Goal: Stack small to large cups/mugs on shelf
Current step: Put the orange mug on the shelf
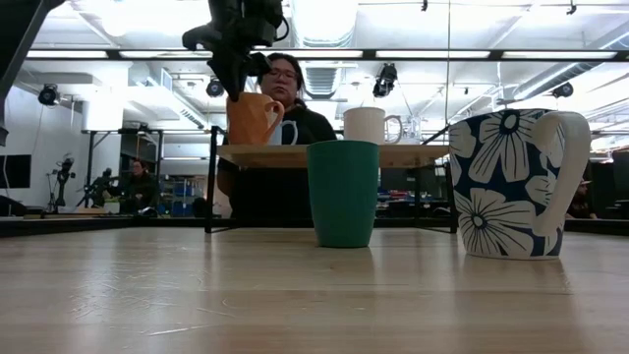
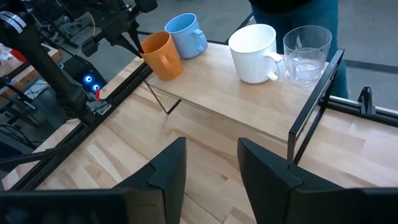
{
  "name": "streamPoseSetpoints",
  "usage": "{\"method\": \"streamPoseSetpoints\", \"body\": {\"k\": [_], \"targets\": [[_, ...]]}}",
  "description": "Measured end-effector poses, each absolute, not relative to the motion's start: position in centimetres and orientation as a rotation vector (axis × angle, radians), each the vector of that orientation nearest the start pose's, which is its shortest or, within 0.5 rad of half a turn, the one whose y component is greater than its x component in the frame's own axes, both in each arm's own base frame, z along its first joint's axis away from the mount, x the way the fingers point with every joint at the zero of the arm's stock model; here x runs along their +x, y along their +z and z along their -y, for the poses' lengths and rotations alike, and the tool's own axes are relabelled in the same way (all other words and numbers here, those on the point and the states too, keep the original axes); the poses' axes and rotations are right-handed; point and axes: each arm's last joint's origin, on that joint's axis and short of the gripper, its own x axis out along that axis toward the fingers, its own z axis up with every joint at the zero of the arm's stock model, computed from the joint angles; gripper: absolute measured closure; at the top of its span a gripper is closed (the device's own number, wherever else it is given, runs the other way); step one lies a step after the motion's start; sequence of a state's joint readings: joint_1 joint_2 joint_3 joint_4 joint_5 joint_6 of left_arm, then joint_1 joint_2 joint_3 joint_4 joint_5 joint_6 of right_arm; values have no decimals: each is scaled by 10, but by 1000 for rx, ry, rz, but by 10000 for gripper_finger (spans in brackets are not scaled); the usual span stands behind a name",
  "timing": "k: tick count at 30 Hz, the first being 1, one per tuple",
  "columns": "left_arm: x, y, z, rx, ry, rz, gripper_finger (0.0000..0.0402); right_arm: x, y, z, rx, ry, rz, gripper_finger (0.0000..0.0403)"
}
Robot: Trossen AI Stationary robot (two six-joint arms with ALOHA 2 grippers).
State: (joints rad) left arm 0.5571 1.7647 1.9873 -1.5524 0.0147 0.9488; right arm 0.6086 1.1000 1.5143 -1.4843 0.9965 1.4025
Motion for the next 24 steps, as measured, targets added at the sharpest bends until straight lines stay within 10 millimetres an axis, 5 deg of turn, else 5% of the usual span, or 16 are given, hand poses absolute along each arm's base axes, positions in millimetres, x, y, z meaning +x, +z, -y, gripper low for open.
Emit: {"method": "streamPoseSetpoints", "body": {"k": [10, 24], "targets": [[270, 385, -165, 341, -110, -1349, 401, 129, 419, -60, 553, -740, -340, 262], [266, 391, -159, 329, -94, -1327, 345, 129, 419, -60, 553, -741, -340, 262]]}}
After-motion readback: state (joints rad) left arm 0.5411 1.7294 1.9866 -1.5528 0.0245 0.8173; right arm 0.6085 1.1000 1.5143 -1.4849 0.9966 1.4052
